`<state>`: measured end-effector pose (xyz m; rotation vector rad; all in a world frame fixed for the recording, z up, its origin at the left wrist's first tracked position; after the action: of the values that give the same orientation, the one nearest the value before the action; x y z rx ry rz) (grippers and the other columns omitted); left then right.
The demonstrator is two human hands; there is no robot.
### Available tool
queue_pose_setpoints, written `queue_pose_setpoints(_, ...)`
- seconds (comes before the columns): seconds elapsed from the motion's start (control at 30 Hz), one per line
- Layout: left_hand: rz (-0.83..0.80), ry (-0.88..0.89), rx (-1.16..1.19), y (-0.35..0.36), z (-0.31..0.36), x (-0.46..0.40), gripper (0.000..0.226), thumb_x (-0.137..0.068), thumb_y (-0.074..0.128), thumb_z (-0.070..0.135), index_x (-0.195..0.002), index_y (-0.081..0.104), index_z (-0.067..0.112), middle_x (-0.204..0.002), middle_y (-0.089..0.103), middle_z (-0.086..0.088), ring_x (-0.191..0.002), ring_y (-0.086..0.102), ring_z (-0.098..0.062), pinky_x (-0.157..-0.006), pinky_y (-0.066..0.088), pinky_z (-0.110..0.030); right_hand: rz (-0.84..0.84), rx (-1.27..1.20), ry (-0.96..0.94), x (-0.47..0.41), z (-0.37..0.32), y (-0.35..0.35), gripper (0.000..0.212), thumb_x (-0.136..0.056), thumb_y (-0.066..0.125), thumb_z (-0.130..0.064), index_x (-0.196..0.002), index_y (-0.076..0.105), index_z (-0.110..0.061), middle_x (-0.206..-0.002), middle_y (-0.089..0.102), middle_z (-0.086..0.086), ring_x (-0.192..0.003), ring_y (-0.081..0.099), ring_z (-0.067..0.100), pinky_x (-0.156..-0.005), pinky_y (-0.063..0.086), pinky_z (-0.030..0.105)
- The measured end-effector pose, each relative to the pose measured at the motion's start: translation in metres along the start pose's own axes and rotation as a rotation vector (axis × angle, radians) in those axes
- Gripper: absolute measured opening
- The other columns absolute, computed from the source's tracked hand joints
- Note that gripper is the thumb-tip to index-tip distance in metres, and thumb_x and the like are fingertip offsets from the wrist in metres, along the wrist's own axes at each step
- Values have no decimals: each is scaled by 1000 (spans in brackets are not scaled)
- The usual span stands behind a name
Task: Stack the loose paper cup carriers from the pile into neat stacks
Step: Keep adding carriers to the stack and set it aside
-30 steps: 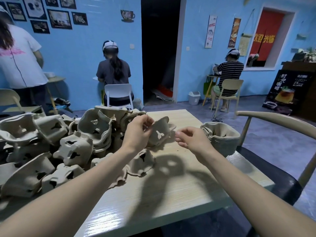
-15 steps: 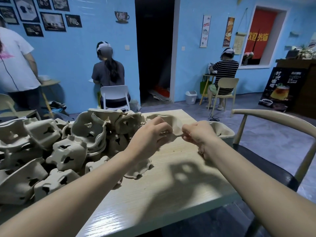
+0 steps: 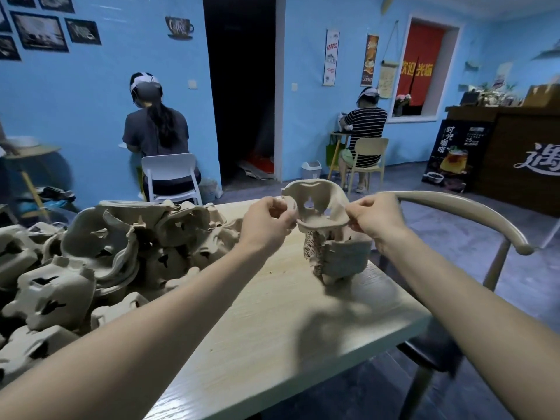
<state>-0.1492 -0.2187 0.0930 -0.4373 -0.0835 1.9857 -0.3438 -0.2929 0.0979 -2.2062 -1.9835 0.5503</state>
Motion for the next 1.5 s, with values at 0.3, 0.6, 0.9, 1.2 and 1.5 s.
queue_pose_setpoints(0.3,-24,-71,-21,55,-9,-16,21,-79,73,12,-62,62,17,-70,69,-6,-70,64,-18,-75,55,-34,151,172,23,-11,28,-34,15,-87,58,-9,-77,69,-8,-79,66,7,-76,61,20,-65,46,31)
queue_pose_setpoints(0.6,40,-123,-171,64,-33,-17,17,-77,73,22,-84,58,20,-87,67,-2,-78,62,-21,-68,46,-28,92,278,-61,-15,44,-26,23,-88,52,-5,-73,69,-2,-77,66,10,-72,56,21,-62,43,28)
queue_pose_setpoints(0.9,7,4,-311,66,-31,-17,23,-84,69,23,-106,67,16,-105,66,-2,-96,60,-22,-83,45,-29,46,395,-109,-18,59,-15,37,-94,48,-13,-57,52,-9,-61,46,8,-60,43,20,-53,32,31)
queue_pose_setpoints(1.2,-32,193,-483,25,-38,9,29,-87,65,26,-115,62,18,-113,58,1,-91,52,-8,-88,44,-27,79,356,-310,21,28,7,27,-94,50,-18,-116,62,-11,-118,52,10,-117,43,25,-92,35,30)
queue_pose_setpoints(1.5,40,179,-682,-55,-76,52,29,-83,66,17,-112,64,16,-111,56,-1,-107,50,-21,-94,38,-25,-110,283,-412,84,27,85,23,-87,57,-12,-109,65,-7,-115,55,16,-111,49,30,-93,33,29)
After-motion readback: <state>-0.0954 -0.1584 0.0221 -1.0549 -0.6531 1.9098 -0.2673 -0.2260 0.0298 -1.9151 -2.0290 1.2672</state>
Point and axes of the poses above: each hand's wrist, its own x-axis away from the middle knuckle, its own y-axis out of the palm, z = x × y, the point moved 7 cm from there along -x, towards the middle knuckle
